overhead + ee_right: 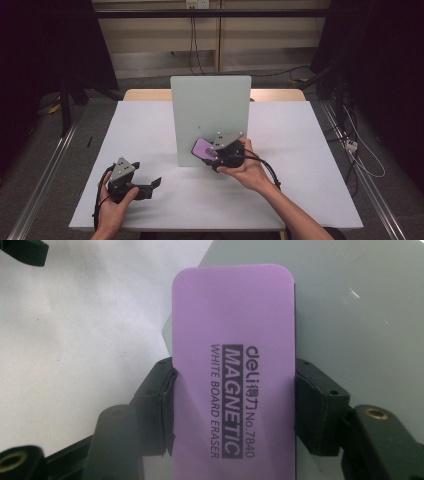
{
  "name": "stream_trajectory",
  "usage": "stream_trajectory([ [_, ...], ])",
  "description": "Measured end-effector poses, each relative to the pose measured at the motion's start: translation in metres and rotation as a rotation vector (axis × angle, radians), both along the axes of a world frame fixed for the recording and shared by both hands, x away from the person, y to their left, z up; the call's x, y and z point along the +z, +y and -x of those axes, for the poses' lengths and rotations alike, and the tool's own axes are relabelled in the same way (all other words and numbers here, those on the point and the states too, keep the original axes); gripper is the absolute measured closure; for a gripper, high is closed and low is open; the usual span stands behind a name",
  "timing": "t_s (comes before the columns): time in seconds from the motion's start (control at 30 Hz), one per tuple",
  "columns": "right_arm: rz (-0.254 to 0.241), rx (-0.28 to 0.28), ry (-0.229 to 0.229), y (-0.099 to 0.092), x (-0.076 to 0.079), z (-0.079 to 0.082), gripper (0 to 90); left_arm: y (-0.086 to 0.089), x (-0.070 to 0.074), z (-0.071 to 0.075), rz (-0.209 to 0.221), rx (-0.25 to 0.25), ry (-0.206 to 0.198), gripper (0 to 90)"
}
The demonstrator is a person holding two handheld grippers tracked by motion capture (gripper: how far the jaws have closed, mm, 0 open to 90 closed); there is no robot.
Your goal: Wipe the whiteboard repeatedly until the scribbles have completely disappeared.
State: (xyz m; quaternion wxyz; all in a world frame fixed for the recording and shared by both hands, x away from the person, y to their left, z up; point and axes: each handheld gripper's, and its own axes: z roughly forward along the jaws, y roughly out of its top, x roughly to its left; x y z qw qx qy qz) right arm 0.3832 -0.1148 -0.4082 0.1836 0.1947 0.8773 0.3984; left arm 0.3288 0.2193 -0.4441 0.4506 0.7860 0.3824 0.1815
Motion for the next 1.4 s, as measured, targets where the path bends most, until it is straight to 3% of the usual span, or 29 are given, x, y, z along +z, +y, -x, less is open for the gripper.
stream_trajectory([
  [0.23, -0.073, -0.053, -0.058, -0.013, 0.029, -0.008, 42.1, -0.001, 0.000, -0.001, -0.008, -0.008, -0.001, 5.0],
  [0.53, -0.121, -0.077, -0.122, -0.009, 0.065, -0.023, 42.1, 0.000, 0.000, 0.000, 0.000, 0.000, 0.000, 5.0],
  [0.67, -0.119, -0.078, -0.139, -0.005, 0.072, -0.027, 42.1, 0.000, 0.000, 0.000, -0.005, -0.006, -0.003, 5.0],
  [0.97, -0.122, -0.071, -0.144, 0.000, 0.065, -0.025, 42.1, 0.000, 0.000, 0.000, -0.007, -0.006, -0.001, 5.0],
  [1.4, -0.054, 0.002, -0.086, 0.024, 0.030, -0.015, 42.1, 0.000, 0.000, 0.000, -0.007, -0.007, -0.004, 5.0],
])
